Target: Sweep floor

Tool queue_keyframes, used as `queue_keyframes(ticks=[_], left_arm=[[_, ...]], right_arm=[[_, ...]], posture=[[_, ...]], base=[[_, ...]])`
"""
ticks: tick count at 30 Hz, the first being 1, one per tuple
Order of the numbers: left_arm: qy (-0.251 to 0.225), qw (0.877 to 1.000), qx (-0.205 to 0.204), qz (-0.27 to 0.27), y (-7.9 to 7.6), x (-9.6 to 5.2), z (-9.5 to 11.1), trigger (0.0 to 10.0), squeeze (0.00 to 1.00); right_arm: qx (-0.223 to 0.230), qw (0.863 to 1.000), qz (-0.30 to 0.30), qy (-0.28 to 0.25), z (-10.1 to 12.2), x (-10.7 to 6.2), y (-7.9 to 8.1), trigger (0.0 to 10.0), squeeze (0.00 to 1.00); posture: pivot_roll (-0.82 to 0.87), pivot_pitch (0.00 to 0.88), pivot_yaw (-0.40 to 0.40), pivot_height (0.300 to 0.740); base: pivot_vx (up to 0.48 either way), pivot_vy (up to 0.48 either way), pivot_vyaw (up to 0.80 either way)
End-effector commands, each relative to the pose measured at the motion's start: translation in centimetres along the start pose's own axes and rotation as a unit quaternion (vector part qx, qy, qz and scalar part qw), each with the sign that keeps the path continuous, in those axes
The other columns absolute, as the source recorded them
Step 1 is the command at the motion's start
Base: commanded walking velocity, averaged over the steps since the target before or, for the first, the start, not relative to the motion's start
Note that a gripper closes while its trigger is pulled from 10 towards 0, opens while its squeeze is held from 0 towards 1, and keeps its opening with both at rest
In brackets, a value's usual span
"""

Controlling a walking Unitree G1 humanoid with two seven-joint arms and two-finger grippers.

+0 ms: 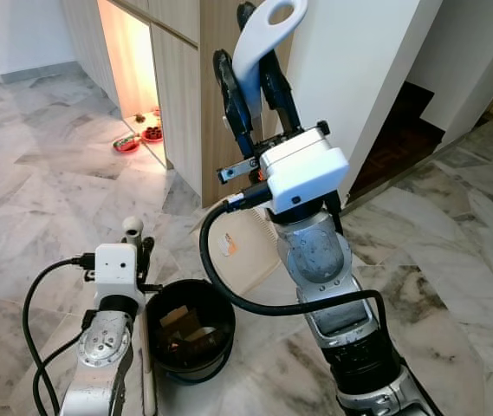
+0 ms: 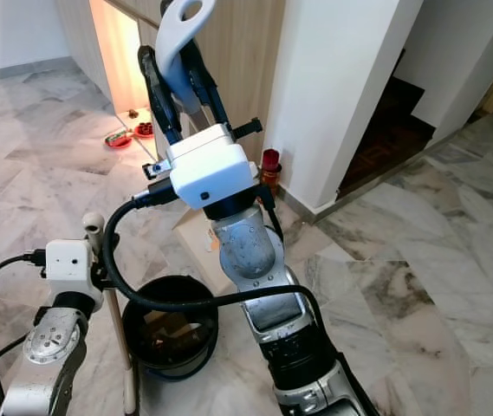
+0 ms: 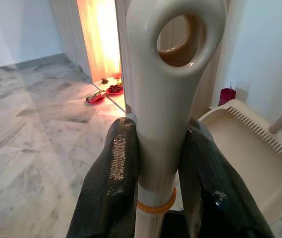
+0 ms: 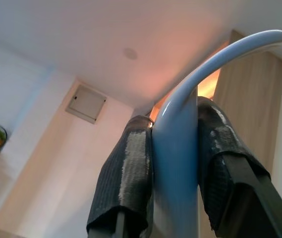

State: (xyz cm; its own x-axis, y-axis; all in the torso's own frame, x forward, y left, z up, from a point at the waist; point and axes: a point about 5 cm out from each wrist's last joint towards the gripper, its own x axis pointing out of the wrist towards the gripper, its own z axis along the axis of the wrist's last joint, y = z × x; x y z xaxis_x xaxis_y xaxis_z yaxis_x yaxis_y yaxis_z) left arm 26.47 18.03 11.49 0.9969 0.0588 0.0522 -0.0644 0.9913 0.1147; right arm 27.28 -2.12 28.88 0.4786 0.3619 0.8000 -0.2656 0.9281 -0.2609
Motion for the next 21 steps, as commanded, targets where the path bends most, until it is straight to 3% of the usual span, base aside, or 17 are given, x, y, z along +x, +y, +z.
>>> queue_keyframes(ticks=[1,5,10,13,18,21], left_arm=[[-0.037,0.999,-0.004,-0.010,-0.6,0.1,1.4,10.0,0.00],[-0.038,0.999,-0.004,-0.009,-0.6,0.2,1.4,10.0,0.00],[-0.037,0.999,-0.004,-0.009,-0.5,0.3,1.3,10.0,0.00],[-0.036,0.999,-0.004,-0.014,-0.6,0.3,1.3,10.0,0.00],[-0.033,0.999,-0.006,-0.021,-0.7,0.4,1.2,10.0,0.00],[-0.032,0.999,-0.006,-0.027,-0.8,0.4,1.1,10.0,0.00]], right_arm=[[0.017,0.999,-0.019,-0.022,0.8,0.5,-0.4,10.0,0.00],[0.022,0.999,-0.018,-0.027,1.0,0.6,-0.2,10.0,0.00],[-0.023,0.999,-0.031,-0.010,0.4,0.4,-0.9,10.0,0.00],[-0.072,0.996,-0.047,0.008,-0.4,0.1,-2.7,10.0,0.00],[-0.190,0.978,-0.072,0.048,-1.2,-1.7,-6.6,10.0,0.00],[-0.215,0.970,-0.084,0.078,-1.6,-3.1,-8.0,10.0,0.00]], posture=[[0.13,0.000,-0.113,0.740],[0.13,0.000,-0.113,0.740],[0.12,0.000,-0.109,0.740],[0.11,0.000,-0.103,0.740],[0.09,0.000,-0.088,0.740],[0.08,0.000,-0.082,0.740]], base=[[0.000,0.000,0.00],[0.000,0.000,0.00],[0.000,0.000,0.00],[0.000,0.000,0.00],[0.000,0.000,0.00],[0.000,0.000,0.00]])
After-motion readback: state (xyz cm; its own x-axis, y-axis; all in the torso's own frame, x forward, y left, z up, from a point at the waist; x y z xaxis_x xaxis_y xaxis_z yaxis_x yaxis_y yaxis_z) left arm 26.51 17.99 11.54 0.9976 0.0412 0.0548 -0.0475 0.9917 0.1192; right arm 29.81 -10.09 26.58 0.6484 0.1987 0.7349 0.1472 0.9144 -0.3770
